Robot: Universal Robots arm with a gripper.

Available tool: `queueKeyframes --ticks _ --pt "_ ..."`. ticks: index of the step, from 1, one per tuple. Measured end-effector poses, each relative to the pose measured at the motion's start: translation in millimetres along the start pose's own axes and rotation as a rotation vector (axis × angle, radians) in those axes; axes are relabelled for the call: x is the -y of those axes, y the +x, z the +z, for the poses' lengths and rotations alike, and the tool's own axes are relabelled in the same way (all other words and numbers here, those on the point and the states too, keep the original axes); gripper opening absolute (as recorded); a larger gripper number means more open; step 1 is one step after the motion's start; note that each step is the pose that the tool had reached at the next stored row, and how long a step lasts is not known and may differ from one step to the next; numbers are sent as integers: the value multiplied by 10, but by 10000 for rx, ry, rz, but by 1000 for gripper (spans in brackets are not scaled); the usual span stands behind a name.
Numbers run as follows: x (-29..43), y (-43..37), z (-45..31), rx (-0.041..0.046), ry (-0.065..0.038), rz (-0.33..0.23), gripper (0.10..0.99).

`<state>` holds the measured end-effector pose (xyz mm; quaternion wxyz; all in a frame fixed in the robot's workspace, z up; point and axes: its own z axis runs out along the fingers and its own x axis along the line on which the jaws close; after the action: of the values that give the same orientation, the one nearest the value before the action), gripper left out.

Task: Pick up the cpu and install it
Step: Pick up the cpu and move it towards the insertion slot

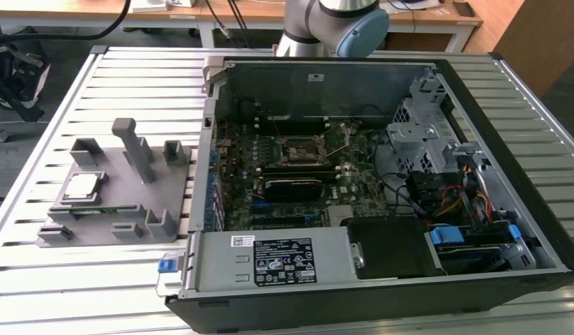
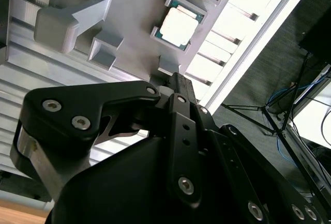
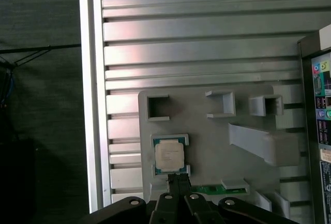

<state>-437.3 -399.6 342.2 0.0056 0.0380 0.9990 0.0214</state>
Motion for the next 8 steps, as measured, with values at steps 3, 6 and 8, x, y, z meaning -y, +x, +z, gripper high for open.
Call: queueKeyframes --ticks 3,6,8 --pt "0 0 6 0 -1 0 106" --pt "1 0 13 1 -1 0 106" --pt "1 0 17 1 -1 0 106"
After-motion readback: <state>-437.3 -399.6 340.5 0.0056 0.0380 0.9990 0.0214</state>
